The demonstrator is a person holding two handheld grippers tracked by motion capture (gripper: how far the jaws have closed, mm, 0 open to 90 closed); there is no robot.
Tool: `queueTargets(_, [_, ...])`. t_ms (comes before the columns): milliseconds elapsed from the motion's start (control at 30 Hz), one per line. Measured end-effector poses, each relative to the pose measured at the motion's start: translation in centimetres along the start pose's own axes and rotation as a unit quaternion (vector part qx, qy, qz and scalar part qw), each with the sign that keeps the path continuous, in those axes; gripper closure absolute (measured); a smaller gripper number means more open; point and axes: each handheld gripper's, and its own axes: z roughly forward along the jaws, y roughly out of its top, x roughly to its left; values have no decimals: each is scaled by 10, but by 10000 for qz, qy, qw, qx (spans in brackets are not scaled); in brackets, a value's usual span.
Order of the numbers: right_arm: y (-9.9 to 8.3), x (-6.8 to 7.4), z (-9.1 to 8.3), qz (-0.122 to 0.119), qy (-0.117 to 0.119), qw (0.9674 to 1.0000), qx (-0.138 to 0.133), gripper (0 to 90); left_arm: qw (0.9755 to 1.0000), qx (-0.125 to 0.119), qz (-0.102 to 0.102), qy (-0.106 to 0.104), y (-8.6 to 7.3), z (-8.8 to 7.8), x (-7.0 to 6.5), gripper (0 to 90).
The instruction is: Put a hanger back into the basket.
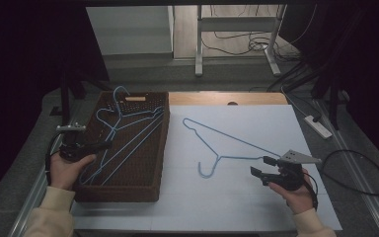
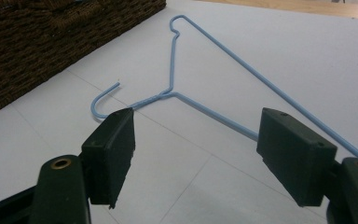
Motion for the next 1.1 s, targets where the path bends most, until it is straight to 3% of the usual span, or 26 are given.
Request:
queueTargets(167, [0,0,0,8,-6,10000,8,282,9998,209,-14,17,3,10,1,855])
queueTargets(300, [0,0,1,0,9,10000,16,280,9996,244,-117,-9,4,13,4,855])
queueTargets(433, [0,1,2,-3,11,10000,27,280,9991,349,-236,108,4,14,8,854])
queueTargets(467, [0,1,2,-1,12,10000,26,280,9979,512,-293,273,4,16,11,854])
queueTargets(500, [0,1,2,-1,12,10000,26,280,9979,512,-293,273,4,16,11,853])
queueTargets(567, [0,1,2,-12,14,10000,33,280,9959,720,-341,425,3,19,15,854])
queueTargets(767, [0,1,3,-13,20,10000,62,279,9915,1023,-388,697,4,26,18,851])
queueTargets(867, [0,1,4,-8,22,10000,71,279,9881,1243,-389,814,5,30,19,849])
queueTargets(900, [-1,1,4,-4,26,10000,76,279,9858,1378,-381,886,6,32,20,848])
queueTargets(933, [-1,1,4,-9,31,10000,87,279,9858,1378,-381,886,6,32,20,847])
queueTargets(1100, [-1,2,5,-30,43,9999,106,278,9789,1702,-325,1079,6,40,19,833])
